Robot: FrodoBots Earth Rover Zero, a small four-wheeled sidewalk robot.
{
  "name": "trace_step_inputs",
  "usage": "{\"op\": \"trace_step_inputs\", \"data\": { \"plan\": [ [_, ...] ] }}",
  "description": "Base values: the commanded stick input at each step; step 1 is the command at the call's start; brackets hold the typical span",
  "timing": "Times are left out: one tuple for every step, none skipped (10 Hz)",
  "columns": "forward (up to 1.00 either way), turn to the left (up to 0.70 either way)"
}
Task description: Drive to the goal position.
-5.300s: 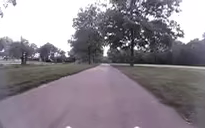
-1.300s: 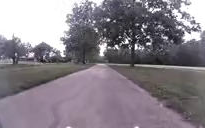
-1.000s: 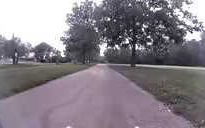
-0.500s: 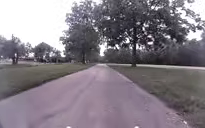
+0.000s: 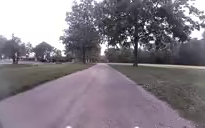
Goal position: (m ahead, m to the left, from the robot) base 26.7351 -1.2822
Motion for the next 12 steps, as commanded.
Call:
{"op": "trace_step_inputs", "data": {
  "plan": [
    [0.7, 0.01],
    [0.7, 0.01],
    [0.7, 0.01],
    [0.7, 0.0],
    [0.7, 0.0],
    [0.7, -0.04],
    [0.7, -0.09],
    [0.7, -0.02],
    [0.7, 0.0],
    [0.7, 0.0],
    [0.7, 0.0],
    [0.7, 0.0]
  ]
}}
